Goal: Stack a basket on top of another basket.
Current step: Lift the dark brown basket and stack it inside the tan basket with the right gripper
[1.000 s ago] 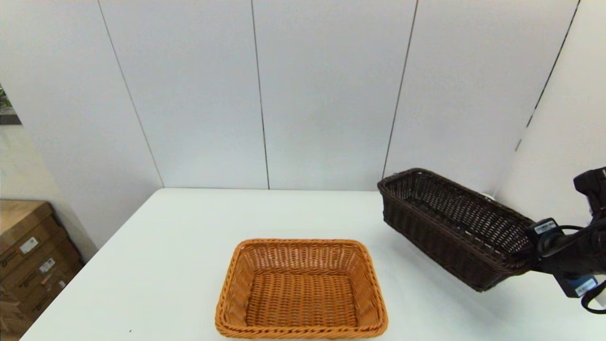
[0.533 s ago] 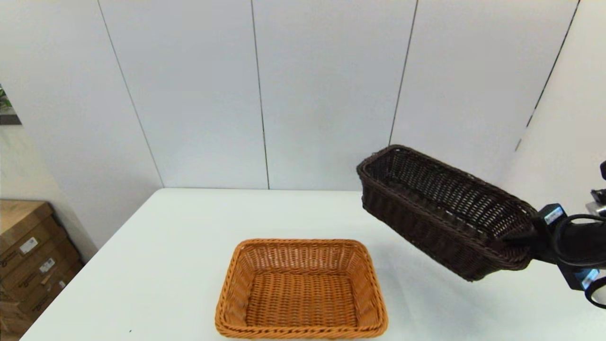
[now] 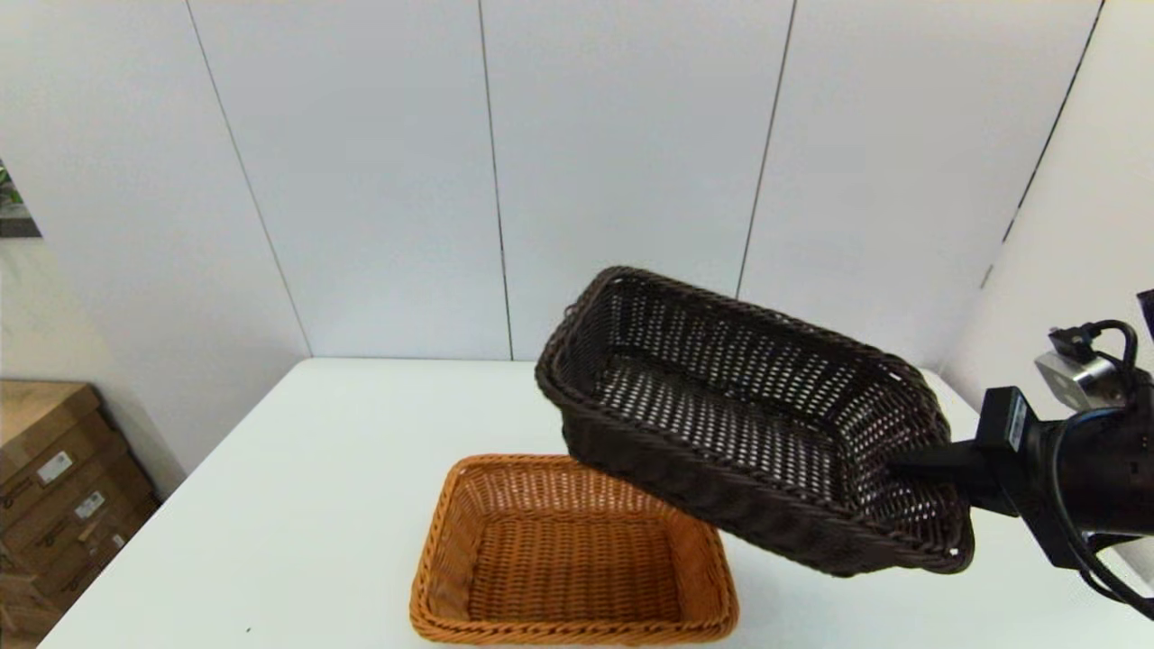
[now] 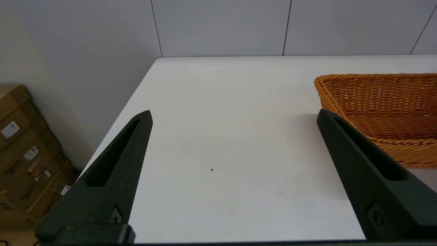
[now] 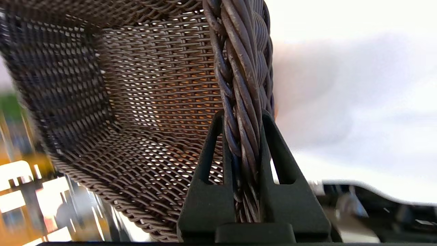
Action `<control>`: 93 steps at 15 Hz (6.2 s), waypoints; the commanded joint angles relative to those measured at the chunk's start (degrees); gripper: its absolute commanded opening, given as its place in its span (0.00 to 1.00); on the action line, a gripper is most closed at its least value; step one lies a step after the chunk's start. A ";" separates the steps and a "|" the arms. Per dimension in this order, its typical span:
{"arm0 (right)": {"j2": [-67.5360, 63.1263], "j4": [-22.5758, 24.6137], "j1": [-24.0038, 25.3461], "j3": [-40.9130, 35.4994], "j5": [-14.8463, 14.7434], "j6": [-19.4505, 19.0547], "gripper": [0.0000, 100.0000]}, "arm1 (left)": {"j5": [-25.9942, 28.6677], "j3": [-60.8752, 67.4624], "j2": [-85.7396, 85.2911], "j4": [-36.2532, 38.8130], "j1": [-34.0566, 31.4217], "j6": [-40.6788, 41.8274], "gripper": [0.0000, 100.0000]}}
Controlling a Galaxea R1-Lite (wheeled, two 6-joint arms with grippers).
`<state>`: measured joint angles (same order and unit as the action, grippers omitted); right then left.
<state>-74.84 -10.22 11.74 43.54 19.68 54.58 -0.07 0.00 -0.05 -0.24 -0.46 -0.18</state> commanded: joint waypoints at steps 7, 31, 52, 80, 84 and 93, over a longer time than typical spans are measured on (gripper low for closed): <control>1.10 -3.06 15.95 3.56 -0.43 -3.34 0.00 | -0.01 0.09 -0.04 -0.02 -0.06 0.01 1.00; -17.54 -5.43 21.22 13.14 -8.25 -6.68 0.00 | -0.01 0.09 -0.04 -0.02 -0.06 0.01 1.00; -22.90 -4.99 21.13 16.92 -8.60 -1.32 0.00 | -0.01 0.09 -0.04 -0.02 -0.06 0.01 1.00; -24.30 3.27 24.12 12.97 -8.51 1.06 0.00 | -0.01 0.09 -0.04 -0.02 -0.06 0.01 1.00; -25.01 5.73 23.42 12.09 -8.60 0.97 0.00 | -0.01 0.09 -0.04 -0.02 -0.06 0.01 1.00; -25.62 5.73 21.40 12.18 -8.51 -1.93 0.00 | -0.01 0.09 -0.04 -0.02 -0.06 0.01 1.00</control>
<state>-100.38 -4.43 33.73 55.67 11.08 52.59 -0.07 0.00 -0.05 -0.27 -0.46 -0.16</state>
